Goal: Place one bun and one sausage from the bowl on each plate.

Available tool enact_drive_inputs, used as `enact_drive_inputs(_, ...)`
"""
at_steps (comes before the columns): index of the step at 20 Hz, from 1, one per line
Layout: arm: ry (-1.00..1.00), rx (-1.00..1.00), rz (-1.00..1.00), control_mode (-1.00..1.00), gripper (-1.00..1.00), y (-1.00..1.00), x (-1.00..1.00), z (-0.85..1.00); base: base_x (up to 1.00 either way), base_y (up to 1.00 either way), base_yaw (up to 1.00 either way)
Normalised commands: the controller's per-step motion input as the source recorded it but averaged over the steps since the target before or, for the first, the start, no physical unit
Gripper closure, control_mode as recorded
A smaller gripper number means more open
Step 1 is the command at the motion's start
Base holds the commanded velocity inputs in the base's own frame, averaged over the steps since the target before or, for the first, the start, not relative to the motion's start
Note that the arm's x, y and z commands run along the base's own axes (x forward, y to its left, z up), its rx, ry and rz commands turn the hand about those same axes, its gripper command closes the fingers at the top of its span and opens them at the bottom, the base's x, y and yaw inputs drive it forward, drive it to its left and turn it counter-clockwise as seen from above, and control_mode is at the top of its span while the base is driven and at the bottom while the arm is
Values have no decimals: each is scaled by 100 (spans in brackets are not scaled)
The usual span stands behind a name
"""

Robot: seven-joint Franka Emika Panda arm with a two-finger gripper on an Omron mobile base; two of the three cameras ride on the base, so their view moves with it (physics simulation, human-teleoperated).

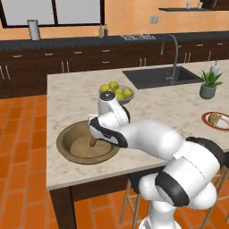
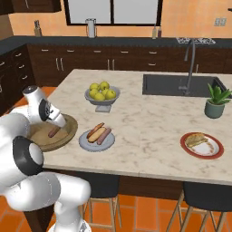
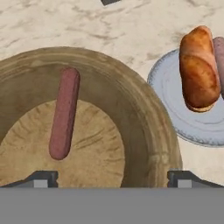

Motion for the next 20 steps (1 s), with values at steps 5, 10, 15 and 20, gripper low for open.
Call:
enact_drive_inputs(5,0,0,0,-100,-100,51,55,-52,0,0,0)
enact_drive_inputs(10,0,0,-2,-100,-100,11,52,-55,0,0,0)
enact_drive_inputs(15,0,0,-2,-100,-100,3,35,-42,0,0,0)
enact_drive_inputs(20,0,0,-2,-100,-100,0,31,-30,0,0,0)
